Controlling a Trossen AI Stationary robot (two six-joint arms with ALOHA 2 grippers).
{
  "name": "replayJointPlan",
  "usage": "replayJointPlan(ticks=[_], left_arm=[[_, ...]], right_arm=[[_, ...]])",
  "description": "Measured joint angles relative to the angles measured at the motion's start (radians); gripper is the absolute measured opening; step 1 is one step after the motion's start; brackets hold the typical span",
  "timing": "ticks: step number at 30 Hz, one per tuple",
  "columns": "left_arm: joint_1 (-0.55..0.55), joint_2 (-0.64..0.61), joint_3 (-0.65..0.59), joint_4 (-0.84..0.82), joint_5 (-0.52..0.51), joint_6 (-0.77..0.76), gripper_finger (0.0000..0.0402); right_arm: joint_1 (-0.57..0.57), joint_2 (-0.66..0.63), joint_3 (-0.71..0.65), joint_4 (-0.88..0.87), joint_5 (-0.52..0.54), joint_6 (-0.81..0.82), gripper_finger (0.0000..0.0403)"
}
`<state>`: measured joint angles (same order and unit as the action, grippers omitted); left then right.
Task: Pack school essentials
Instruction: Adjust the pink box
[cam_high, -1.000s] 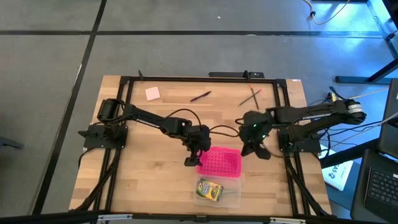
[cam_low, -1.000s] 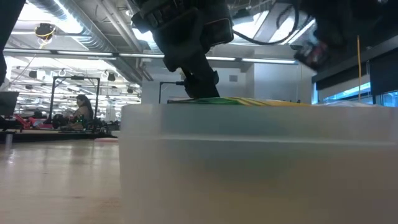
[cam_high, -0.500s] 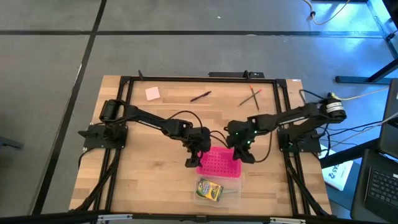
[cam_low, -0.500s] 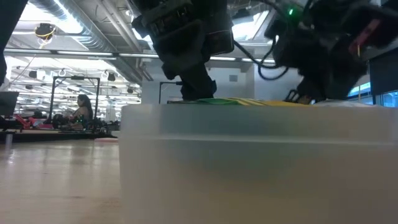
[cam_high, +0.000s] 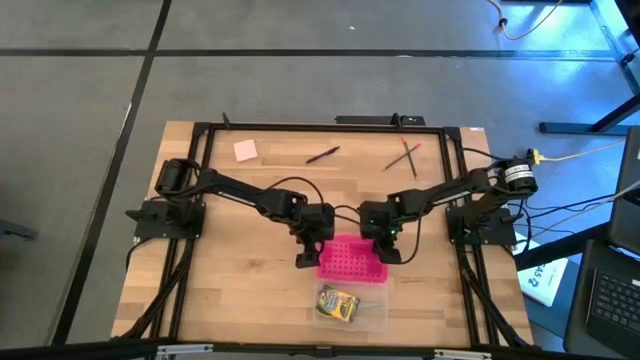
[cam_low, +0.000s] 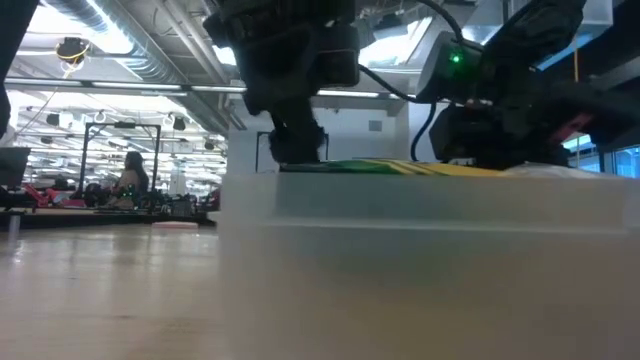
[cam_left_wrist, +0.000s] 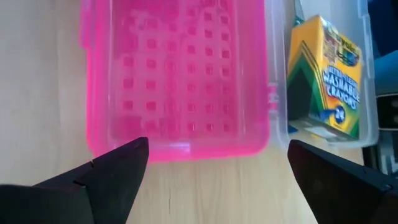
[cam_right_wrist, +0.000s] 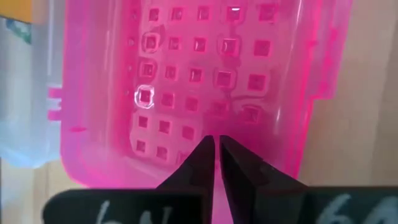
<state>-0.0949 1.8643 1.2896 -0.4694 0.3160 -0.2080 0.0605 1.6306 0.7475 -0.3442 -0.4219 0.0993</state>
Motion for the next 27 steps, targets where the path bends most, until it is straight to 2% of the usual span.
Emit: replayJointPlan(ticks=[9,19,27], left_arm=[[0.000,-0.126,0.000,-0.184,-0.066,-0.033,0.0377],[-0.023,-0.298,0.001,-0.253,-0.213,-0.120,0.0377],[-0.050,-0.397,0.001,-0.278,-0.315,-0.172,0.0377]], right_arm=[[-0.001,0.000,0.001,0.081,0.136,0.002,0.0030],[-0.039,0.000,0.001,0.178,0.345,0.053,0.0030],[-0.089,0.000,0.001,0.218,0.353,0.044,0.0030]])
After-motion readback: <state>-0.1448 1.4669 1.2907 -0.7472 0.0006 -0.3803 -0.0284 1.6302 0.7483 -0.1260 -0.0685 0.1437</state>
